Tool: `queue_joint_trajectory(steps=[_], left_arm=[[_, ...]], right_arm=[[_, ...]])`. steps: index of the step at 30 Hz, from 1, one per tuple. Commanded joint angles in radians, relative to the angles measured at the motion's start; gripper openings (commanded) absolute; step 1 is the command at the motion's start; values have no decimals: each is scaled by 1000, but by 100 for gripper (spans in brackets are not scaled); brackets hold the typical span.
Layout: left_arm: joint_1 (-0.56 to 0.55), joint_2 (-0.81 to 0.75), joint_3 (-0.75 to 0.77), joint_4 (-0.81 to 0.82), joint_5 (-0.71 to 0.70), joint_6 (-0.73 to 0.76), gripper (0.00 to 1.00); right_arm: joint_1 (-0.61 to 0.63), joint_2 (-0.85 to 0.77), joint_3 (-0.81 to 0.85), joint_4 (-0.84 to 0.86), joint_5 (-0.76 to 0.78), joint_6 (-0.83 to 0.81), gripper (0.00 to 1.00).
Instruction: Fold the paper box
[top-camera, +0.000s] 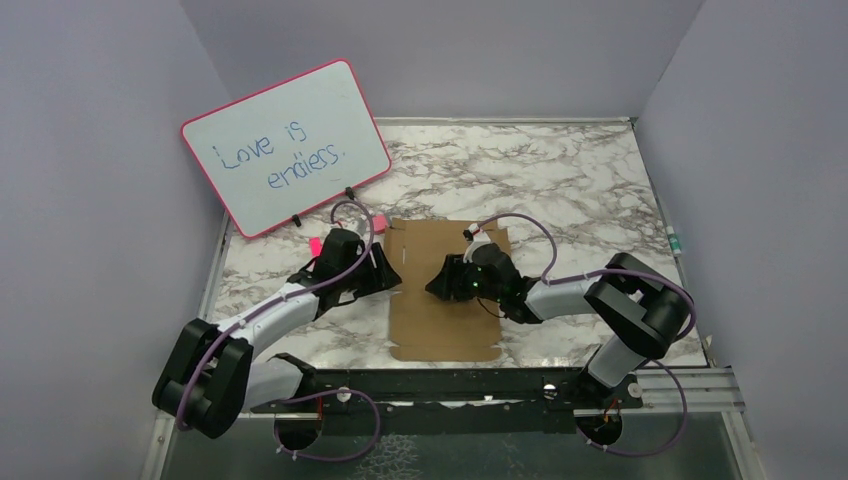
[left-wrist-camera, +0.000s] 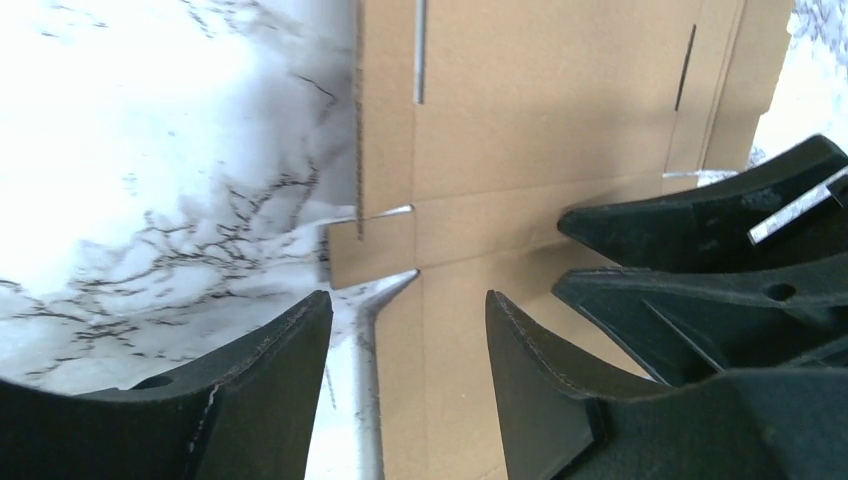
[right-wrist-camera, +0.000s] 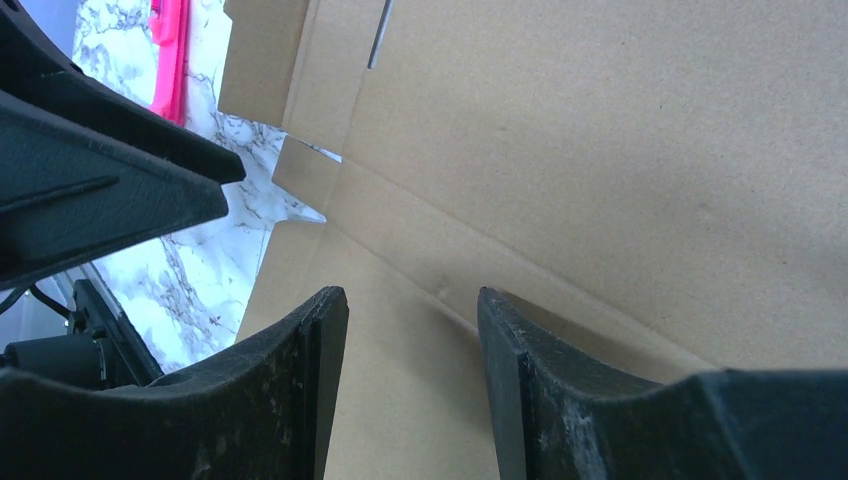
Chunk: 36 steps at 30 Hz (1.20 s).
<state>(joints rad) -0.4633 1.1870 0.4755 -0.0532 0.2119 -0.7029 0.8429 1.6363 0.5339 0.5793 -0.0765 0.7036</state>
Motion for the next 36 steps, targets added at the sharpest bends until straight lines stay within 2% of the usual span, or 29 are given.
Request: queue_joint_trajectory(steps=[1, 10, 19, 27, 36], left_arm=[[36, 20, -35, 91, 2, -1, 59], [85, 120, -83, 221, 97, -25, 50], [84, 95, -89, 244, 167, -67, 29], [52, 14, -57, 185, 114, -79, 14], [-69, 71, 4, 158, 24, -78, 11]], right_arm=[[2, 42, -9, -65, -20, -3, 56], [2, 28, -14, -67, -12, -9, 57], [2, 35, -10, -65, -15, -6, 57], [2, 36, -9, -64, -13, -3, 57], [2, 38, -5, -63, -15, -1, 57]])
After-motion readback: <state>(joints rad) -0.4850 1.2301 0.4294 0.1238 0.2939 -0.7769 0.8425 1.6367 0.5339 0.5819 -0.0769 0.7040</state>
